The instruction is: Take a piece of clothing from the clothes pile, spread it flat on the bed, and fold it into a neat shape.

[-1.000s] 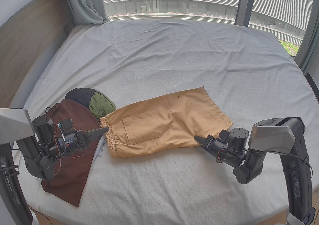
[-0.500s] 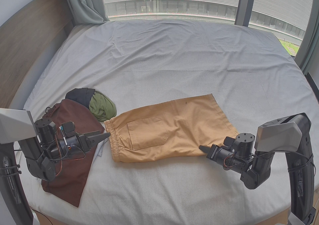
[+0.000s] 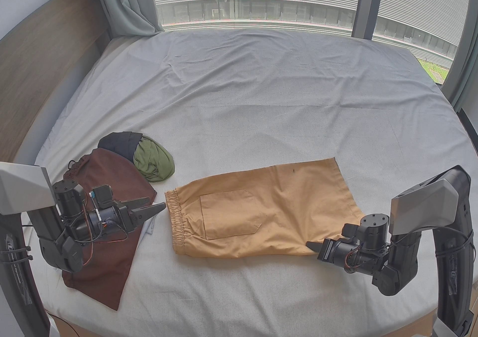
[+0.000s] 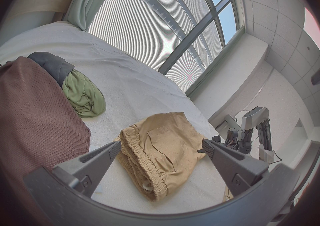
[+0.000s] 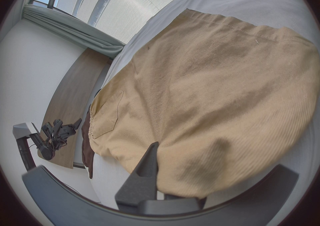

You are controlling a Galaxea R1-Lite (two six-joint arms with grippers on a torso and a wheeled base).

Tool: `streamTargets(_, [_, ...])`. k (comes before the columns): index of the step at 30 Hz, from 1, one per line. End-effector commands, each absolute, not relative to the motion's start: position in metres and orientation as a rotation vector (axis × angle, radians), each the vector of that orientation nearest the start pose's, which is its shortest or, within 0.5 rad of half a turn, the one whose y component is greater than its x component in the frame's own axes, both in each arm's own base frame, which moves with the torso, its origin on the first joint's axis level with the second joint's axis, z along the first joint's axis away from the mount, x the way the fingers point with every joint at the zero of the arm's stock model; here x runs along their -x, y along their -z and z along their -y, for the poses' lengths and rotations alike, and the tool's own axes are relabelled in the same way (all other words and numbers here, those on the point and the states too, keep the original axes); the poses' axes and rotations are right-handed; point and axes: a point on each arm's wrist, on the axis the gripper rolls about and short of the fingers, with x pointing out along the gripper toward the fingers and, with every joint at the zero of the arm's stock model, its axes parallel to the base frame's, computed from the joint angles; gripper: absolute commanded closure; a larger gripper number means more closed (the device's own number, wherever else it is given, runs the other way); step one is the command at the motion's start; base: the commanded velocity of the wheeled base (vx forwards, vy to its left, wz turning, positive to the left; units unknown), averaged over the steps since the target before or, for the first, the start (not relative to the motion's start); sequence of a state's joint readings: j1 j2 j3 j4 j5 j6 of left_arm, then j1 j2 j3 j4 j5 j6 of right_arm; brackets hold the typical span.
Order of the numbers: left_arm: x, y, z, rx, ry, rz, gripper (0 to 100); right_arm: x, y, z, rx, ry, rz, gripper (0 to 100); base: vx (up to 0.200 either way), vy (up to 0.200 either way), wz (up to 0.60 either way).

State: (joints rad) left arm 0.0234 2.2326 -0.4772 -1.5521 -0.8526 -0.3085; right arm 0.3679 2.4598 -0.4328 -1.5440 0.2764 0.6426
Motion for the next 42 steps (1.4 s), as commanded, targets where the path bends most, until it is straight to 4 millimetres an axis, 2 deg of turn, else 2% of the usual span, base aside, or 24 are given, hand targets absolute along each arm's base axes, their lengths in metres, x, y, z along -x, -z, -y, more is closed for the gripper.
streamTargets(1, [-0.319, -0.027, 0.010, 0.369, 0.791, -0.324, 0, -0.282, 0.049, -0.116, -0.577, -0.443, -0.706, 100, 0.000, 0.000, 0.00])
streamTargets(8, [-0.321, -0.021, 0.009, 0.370, 0.794, -0.337, 0, -0.275, 0.051, -0.114, -0.570, -0.435, -0.732, 100, 0.000, 0.000, 0.00])
streamTargets(17, [-0.321, -0.016, 0.009, 0.325, 0.803, -0.329, 0, -0.277, 0.050, -0.113, -0.572, -0.430, -0.726, 100, 0.000, 0.000, 0.00])
streamTargets(25, [-0.325, -0.020, 0.009, 0.340, 0.798, -0.317, 0, -0.265, 0.051, -0.110, -0.564, -0.421, -0.768, 100, 0.000, 0.000, 0.00])
streamTargets(34, [-0.324, -0.020, 0.010, 0.359, 0.799, -0.329, 0, -0.267, 0.051, -0.111, -0.565, -0.424, -0.761, 100, 0.000, 0.000, 0.00])
streamTargets(35, [-0.325, -0.020, 0.011, 0.355, 0.801, -0.325, 0, -0.268, 0.051, -0.111, -0.565, -0.426, -0.760, 0, 0.000, 0.000, 0.00])
streamTargets(40, [-0.327, -0.021, 0.010, 0.346, 0.802, -0.316, 0, -0.264, 0.050, -0.111, -0.559, -0.430, -0.770, 0, 0.000, 0.000, 0.00])
streamTargets(42, [-0.327, -0.021, 0.009, 0.329, 0.797, -0.305, 0, -0.249, 0.047, -0.108, -0.487, -0.460, -0.798, 0, 0.000, 0.000, 0.00])
